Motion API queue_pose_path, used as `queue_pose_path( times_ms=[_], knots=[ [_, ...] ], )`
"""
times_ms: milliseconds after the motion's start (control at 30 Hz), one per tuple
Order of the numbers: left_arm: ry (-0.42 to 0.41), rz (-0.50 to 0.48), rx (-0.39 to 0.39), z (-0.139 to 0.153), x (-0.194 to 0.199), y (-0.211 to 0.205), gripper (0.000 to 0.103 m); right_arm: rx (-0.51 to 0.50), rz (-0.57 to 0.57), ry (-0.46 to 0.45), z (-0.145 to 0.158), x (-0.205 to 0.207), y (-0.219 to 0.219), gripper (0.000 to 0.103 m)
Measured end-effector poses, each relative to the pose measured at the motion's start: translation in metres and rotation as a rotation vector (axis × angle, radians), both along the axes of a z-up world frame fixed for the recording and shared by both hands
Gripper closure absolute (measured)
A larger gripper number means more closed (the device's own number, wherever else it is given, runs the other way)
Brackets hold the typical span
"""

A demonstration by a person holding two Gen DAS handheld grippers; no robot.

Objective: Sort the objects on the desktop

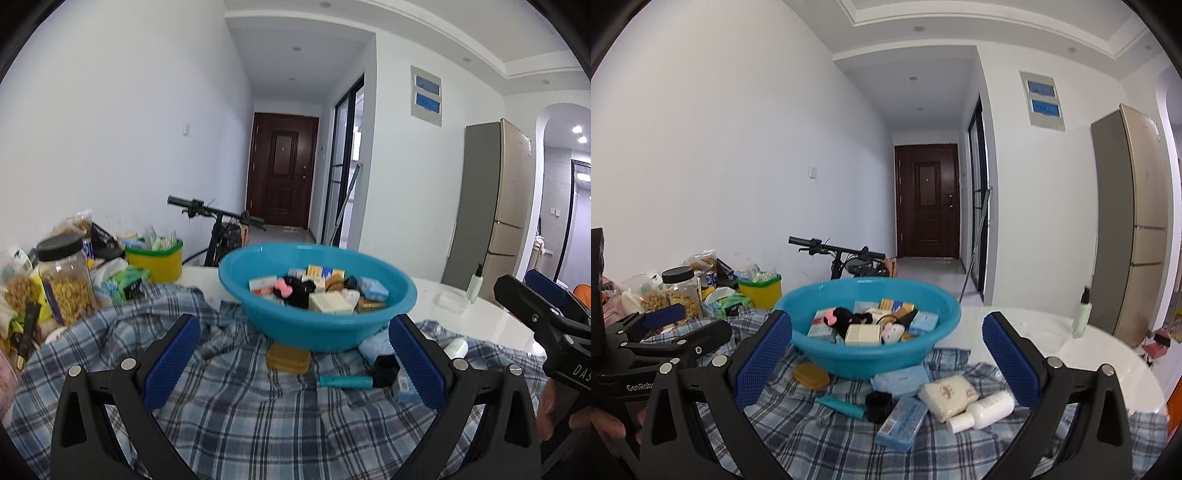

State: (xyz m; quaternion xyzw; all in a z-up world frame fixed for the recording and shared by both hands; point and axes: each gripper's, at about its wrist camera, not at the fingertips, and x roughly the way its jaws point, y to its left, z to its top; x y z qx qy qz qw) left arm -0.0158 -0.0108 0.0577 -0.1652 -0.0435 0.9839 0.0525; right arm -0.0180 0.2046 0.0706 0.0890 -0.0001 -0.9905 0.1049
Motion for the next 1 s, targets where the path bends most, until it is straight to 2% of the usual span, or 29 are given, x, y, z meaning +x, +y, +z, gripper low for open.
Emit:
queue_pose_path(
  times_ms=[233,367,1000],
  knots=[
    [0.052,0.008,-0.03,-0.018,0.009,0.003,0.0,-0.011,-0.029,-0.024,-0.028,-0.005,0.007,0.0],
    [0.05,0.003,-0.045,-0.026,0.009,0.007,0.0,0.016,-0.022,-0.042,-0.039,-0.007,0.004,0.0],
    [0.05,0.031,-0.097,-0.054,0.014,0.013,0.0,0.016,-0.024,-0.049,-0.06,-0.002,-0.001,0.0]
  ],
)
